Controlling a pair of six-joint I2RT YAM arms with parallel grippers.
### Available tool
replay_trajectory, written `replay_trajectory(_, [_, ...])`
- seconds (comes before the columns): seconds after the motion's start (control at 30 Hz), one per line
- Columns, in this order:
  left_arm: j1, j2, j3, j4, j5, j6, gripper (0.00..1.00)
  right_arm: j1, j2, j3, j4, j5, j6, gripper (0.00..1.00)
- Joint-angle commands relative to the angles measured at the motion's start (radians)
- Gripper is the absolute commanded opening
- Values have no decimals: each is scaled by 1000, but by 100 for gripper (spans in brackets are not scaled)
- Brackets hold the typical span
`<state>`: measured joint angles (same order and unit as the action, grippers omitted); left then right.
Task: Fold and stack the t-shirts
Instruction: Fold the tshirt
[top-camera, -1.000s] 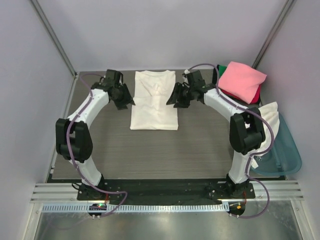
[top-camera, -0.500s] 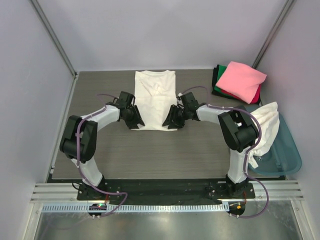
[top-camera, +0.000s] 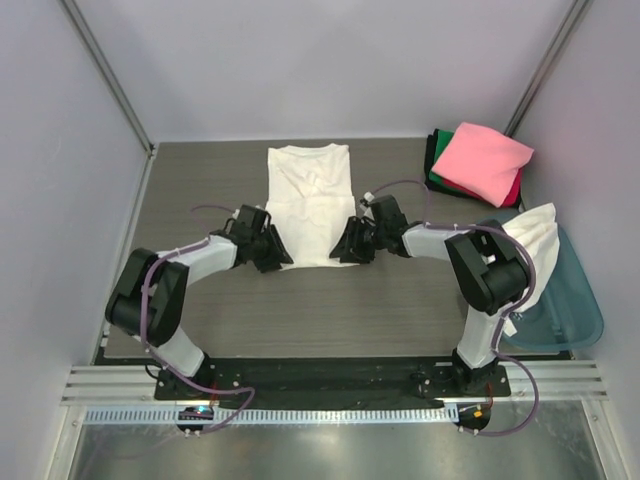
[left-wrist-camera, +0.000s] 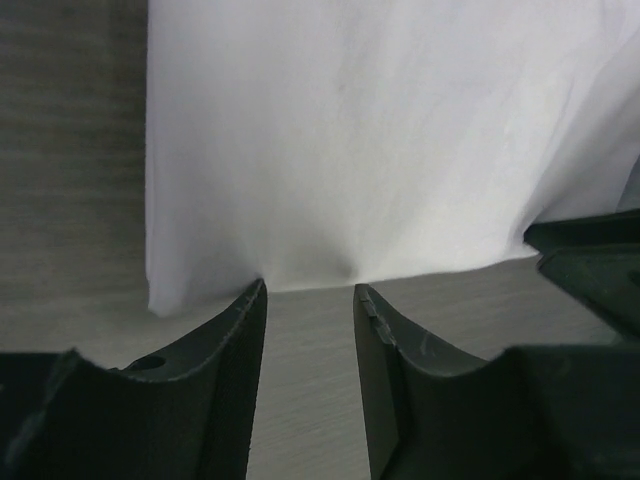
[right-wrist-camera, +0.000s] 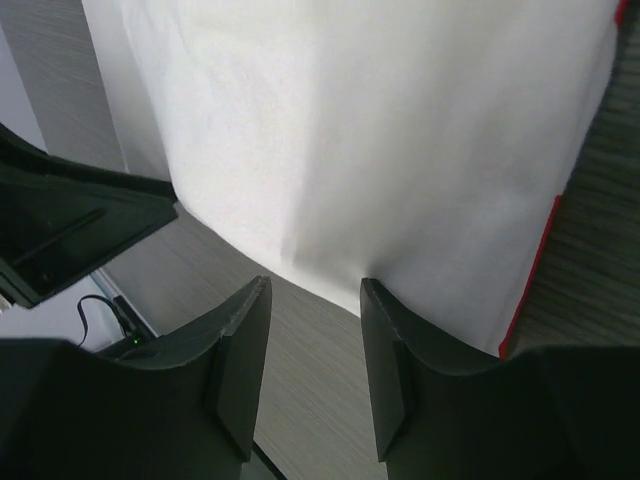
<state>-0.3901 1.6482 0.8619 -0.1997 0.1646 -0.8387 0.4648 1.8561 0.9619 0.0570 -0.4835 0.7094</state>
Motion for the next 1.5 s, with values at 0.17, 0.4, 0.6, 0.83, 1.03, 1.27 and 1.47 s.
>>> replay_trajectory(0.17, [-39,-269,-139,-153,-147,-51,50,6,-136,-34,-238,121,-82,57])
replay_trajectory(0.4, [-39,-329,-162,-167,-190,-56,51,6,-307,-58,-338,183,-97,61])
replay_trajectory(0.6, [-39,-355,-242,-109,-217,-83,55,-5,-342,-133,-350,233,-117,61])
replay_trajectory(0.83, [-41,-317,-270,-57,-234,-80,57,-40,-278,-149,-312,233,-136,59])
replay_trajectory(1.03, [-41,-275,-274,-20,-247,-83,56,-75,-224,-124,-281,221,-145,59])
replay_trajectory(1.27, [-35,-225,-262,26,-255,-102,54,-86,-132,-74,-252,194,-145,48])
replay_trajectory(1.47, [-35,-186,-261,68,-244,-120,38,-89,-106,-80,-230,189,-136,30])
